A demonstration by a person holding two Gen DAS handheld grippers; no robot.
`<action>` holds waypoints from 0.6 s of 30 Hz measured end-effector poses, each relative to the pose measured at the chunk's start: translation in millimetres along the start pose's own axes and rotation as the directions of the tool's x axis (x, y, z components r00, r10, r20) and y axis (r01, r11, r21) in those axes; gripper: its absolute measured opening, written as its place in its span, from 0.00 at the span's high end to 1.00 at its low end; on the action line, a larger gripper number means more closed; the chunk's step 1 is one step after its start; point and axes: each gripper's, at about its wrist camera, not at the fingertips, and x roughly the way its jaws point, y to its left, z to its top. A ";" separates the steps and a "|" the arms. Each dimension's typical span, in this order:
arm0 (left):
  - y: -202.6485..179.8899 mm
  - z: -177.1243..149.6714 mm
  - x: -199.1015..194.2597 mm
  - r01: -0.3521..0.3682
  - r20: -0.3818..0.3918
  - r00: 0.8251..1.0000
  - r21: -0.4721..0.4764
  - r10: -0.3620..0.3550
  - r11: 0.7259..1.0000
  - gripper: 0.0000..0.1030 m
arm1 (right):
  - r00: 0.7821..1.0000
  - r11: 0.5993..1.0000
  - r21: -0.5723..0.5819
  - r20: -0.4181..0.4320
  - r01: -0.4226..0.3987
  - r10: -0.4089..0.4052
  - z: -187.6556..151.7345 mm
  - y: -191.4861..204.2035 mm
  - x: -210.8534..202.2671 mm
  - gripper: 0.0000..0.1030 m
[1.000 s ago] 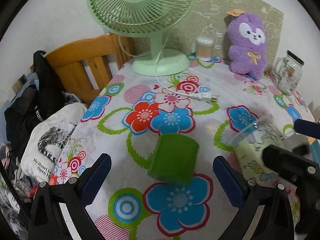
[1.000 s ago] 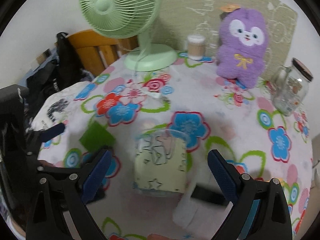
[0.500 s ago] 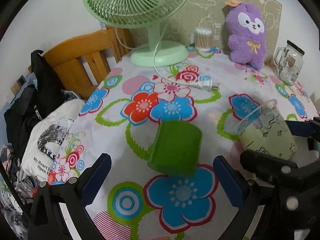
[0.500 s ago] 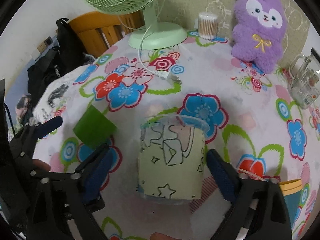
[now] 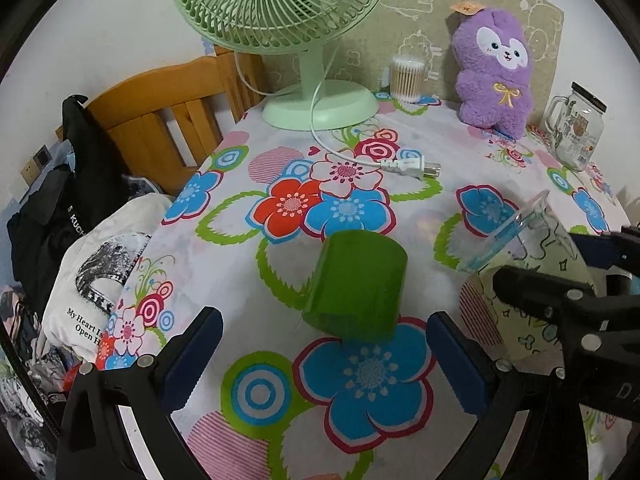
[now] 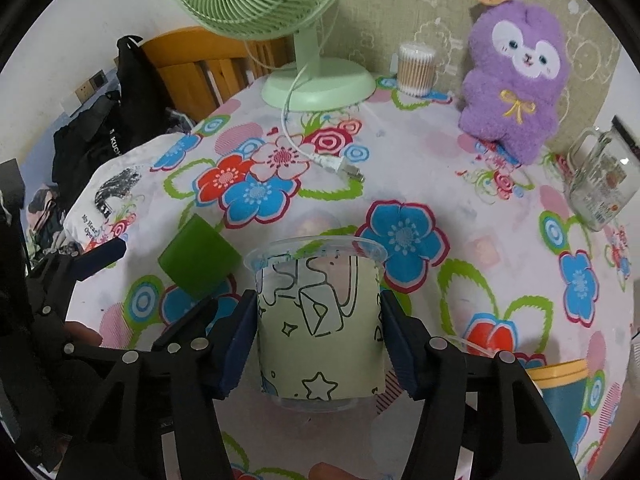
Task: Flip cup upside down
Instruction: 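Lift the printed cup off the table with the right tool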
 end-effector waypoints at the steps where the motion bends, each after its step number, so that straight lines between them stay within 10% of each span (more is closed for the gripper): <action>1: -0.4 -0.5 -2.8 0.002 0.003 1.000 0.003 -0.002 1.000 0.00 | 1.000 1.000 0.000 0.007 0.000 0.000 -0.2 0.6 -3.9 0.39; 18: -14.0 -42.3 -86.5 0.059 0.074 0.995 0.060 -0.063 0.996 0.00 | 0.993 1.000 -0.023 0.119 -0.003 0.006 -60.9 25.1 -109.6 0.39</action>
